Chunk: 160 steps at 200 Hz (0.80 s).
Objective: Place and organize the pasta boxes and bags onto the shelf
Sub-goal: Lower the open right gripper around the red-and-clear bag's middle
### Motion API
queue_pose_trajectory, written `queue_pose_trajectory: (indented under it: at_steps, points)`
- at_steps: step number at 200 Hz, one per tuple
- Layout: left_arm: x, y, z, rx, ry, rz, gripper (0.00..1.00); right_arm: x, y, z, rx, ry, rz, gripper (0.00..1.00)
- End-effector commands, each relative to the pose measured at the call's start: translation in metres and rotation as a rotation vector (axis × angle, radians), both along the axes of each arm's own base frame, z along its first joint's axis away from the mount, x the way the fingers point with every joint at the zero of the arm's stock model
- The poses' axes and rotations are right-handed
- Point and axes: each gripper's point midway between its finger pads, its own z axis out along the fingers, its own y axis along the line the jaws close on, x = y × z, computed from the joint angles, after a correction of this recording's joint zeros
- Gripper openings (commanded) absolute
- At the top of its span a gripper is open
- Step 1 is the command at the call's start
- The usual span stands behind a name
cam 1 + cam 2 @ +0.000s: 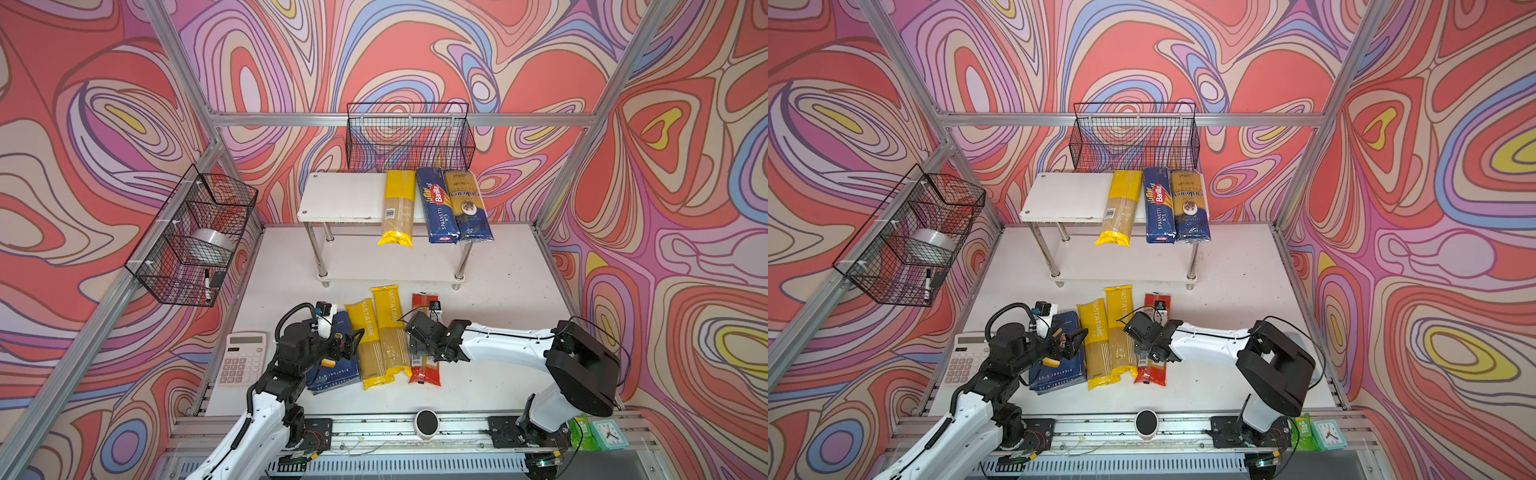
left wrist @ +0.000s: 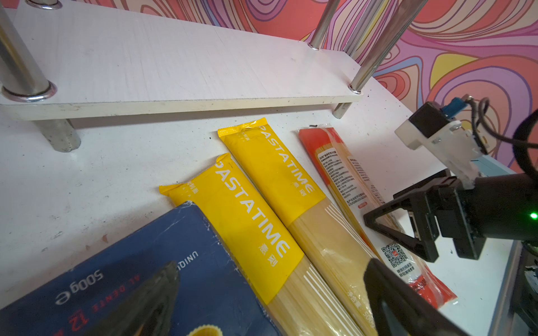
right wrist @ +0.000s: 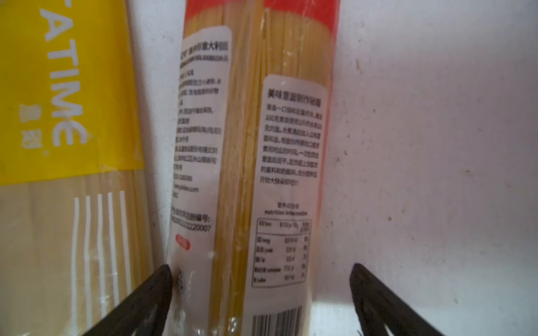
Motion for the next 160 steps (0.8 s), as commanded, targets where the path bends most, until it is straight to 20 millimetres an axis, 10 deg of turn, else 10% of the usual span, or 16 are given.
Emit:
queue_pose_trajectory:
  at_steps: [1,160]
  points:
    - [0.001,-0.004,0.014,-0.023,-0.036,-0.012,1.00,0.007,0.013,0.002,0.018,-0.009,0.014,0.98]
    - [0.001,-0.003,0.013,-0.023,-0.034,-0.009,1.00,-0.005,-0.013,-0.027,-0.105,0.096,-0.061,0.99]
